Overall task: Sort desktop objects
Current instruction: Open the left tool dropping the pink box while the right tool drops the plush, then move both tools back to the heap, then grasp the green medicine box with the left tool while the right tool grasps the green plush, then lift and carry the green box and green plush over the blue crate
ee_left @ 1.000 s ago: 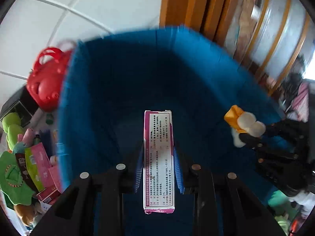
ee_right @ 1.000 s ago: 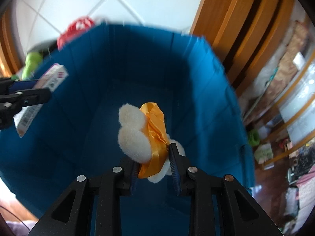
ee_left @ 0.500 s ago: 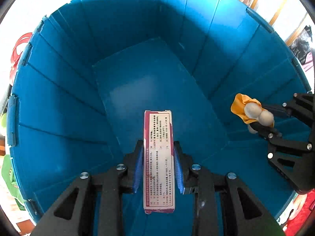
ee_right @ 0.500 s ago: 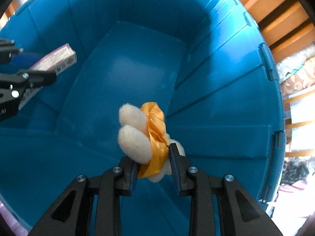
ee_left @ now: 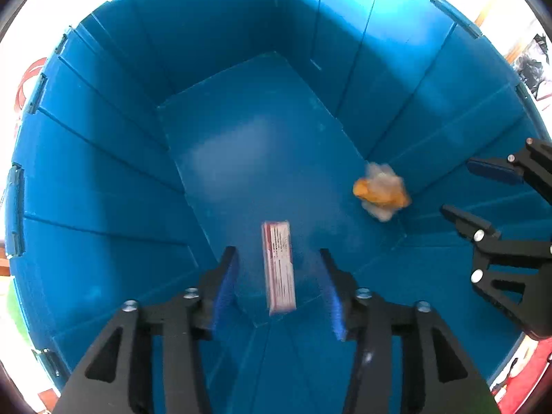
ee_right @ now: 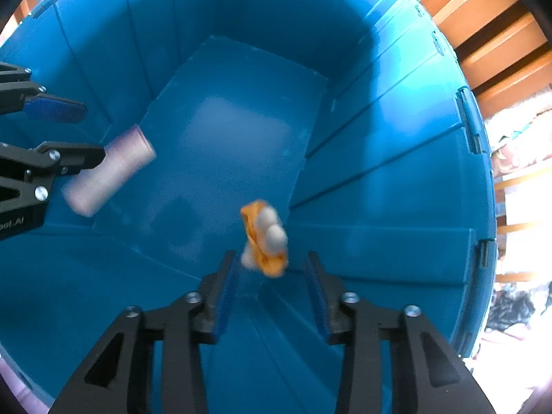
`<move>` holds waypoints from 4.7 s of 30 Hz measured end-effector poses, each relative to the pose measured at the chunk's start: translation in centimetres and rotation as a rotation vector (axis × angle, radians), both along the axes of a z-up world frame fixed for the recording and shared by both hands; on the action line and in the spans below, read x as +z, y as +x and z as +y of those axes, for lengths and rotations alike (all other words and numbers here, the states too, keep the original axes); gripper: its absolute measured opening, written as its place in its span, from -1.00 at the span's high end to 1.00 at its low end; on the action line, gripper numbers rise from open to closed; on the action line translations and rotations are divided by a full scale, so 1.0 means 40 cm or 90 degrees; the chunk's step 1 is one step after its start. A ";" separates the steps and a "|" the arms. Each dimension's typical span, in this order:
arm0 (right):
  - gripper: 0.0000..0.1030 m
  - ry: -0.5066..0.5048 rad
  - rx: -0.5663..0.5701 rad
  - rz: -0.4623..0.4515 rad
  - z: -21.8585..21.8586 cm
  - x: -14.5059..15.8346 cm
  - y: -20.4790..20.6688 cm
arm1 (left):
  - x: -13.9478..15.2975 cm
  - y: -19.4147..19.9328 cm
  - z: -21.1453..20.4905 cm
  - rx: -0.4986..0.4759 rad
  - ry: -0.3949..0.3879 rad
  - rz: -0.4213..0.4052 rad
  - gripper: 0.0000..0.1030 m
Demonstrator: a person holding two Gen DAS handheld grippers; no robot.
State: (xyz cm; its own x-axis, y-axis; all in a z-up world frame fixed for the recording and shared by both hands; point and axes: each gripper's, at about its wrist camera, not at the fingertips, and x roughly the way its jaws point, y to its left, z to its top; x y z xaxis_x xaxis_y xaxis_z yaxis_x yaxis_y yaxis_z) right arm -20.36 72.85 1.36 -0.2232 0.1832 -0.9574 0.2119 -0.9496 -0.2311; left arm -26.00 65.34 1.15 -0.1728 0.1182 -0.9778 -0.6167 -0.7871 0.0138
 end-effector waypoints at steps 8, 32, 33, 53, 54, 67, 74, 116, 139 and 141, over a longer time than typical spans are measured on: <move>-0.46 0.001 -0.007 0.015 0.000 0.003 0.002 | 0.049 0.022 -0.025 -0.001 0.026 0.029 -0.16; -1.00 -0.222 0.049 0.380 -0.157 0.319 0.130 | 0.271 0.215 -0.508 0.236 0.261 0.384 -0.16; -1.00 -0.223 0.058 0.387 -0.180 0.322 0.127 | 0.273 0.223 -0.547 0.254 0.264 0.405 -0.16; -1.00 -0.308 0.150 0.414 -0.762 0.356 0.087 | 0.120 0.190 -1.325 0.485 0.136 0.443 -0.16; -1.00 -0.314 0.146 0.404 -0.798 0.342 0.072 | 0.105 0.185 -1.371 0.493 0.132 0.434 -0.16; -1.00 -0.347 0.149 0.225 -1.196 0.055 -0.121 | -0.069 0.073 -1.705 0.549 0.134 0.335 -0.16; -1.00 -0.353 0.169 0.165 -1.343 -0.037 -0.189 | -0.124 -0.004 -1.747 0.529 0.142 0.297 -0.16; 0.63 -0.365 0.080 0.280 -1.227 0.064 -0.289 | -0.229 -0.315 -1.562 0.310 0.017 0.173 -0.69; 0.63 -0.327 0.011 0.406 -1.036 0.217 -0.128 | 0.062 -0.130 -1.565 0.337 0.186 0.352 -0.41; 0.63 -0.319 0.006 0.430 -1.008 0.253 -0.095 | 0.089 -0.114 -1.536 0.326 0.203 0.362 -0.41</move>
